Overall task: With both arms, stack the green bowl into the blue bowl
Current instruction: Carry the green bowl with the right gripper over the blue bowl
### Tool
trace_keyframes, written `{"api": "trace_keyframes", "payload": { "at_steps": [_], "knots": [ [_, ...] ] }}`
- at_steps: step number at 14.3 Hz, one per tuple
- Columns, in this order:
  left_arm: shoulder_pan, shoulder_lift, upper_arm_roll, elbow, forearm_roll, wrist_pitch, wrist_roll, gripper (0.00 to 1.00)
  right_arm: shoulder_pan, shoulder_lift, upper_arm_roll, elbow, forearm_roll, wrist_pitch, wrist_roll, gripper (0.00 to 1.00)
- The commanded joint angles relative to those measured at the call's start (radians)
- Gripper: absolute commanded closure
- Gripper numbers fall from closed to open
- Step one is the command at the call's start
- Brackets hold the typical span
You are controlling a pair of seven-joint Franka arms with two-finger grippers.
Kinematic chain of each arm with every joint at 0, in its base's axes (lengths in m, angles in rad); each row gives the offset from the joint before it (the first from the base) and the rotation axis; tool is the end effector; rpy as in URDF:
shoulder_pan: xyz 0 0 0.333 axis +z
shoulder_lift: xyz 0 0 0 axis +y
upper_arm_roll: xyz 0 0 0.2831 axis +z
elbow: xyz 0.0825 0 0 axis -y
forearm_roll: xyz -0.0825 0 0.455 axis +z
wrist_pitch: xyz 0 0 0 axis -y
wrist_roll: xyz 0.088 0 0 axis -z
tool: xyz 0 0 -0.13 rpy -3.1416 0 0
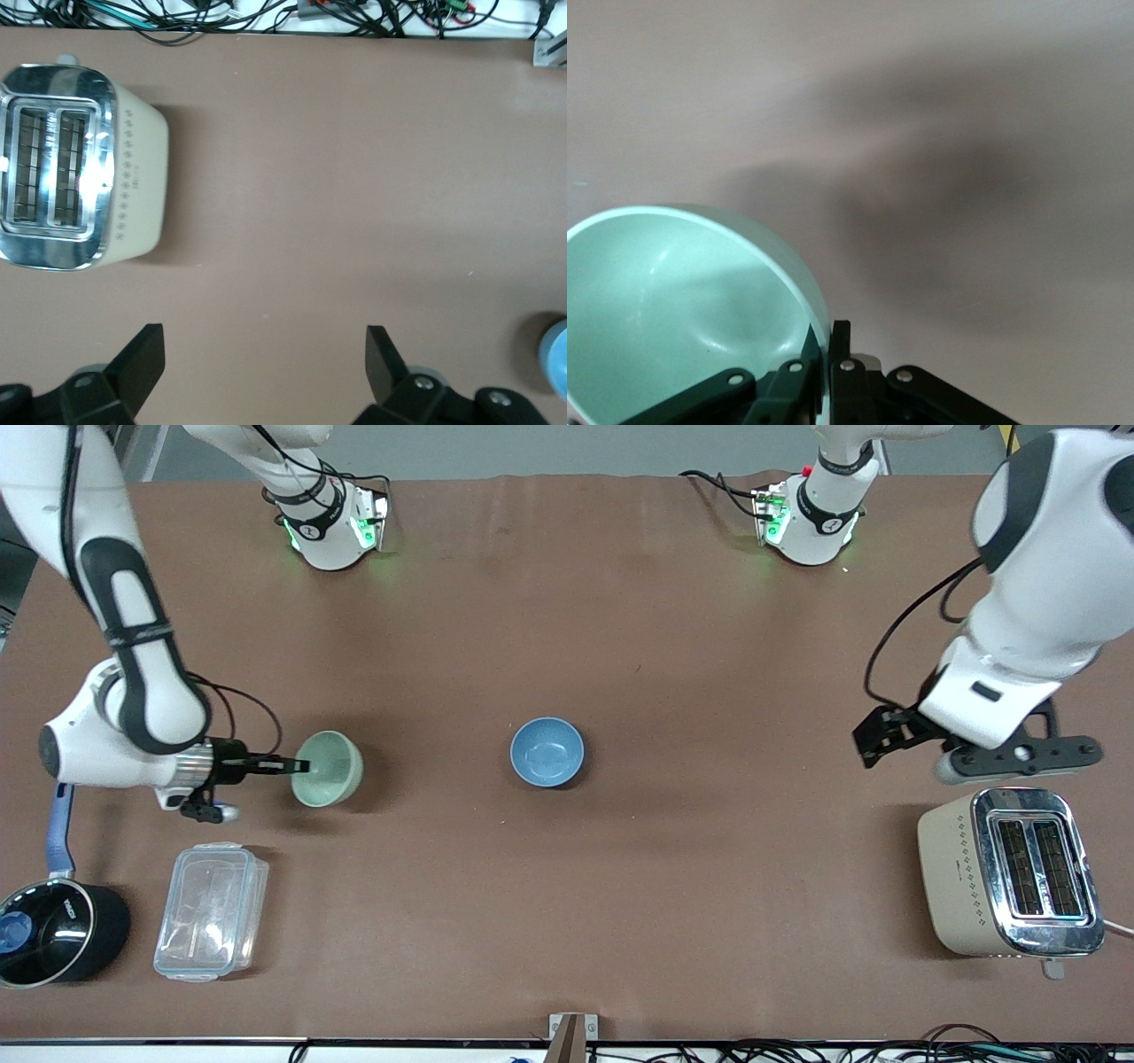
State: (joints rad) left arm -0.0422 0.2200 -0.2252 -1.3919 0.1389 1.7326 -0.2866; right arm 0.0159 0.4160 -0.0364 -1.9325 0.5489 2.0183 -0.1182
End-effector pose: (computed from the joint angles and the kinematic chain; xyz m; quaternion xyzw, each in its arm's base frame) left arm 0.6850 -0.1569 0.5404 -0.9970 -0.0069 -0.0728 0.0260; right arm 0.6218 0.0278 0.1545 -0.9578 0.1088 0.1420 0.2249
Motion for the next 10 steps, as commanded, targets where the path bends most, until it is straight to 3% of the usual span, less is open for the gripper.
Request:
{"api": "trace_keyframes", "payload": {
  "at_steps": [1,4,7,10],
  "knots": [
    [0.044,-0.057,-0.009,-0.029,-0.019,-0.050,0.105,0.00,0.187,-0.101,-0.020,-0.057,-0.007,0.008,0.273,0.99],
    [0.033,-0.111,0.026,-0.051,-0.051,-0.074,0.145,0.00,0.341,-0.105,-0.016,-0.051,-0.150,0.081,0.561,0.99],
    [-0.036,-0.160,0.130,-0.091,-0.059,-0.119,0.208,0.00,0.479,-0.095,-0.014,-0.031,-0.158,0.124,0.765,0.99],
    [-0.056,-0.197,0.196,-0.120,-0.117,-0.166,0.257,0.00,0.544,-0.094,-0.013,-0.013,-0.152,0.155,0.847,0.99]
  ]
}}
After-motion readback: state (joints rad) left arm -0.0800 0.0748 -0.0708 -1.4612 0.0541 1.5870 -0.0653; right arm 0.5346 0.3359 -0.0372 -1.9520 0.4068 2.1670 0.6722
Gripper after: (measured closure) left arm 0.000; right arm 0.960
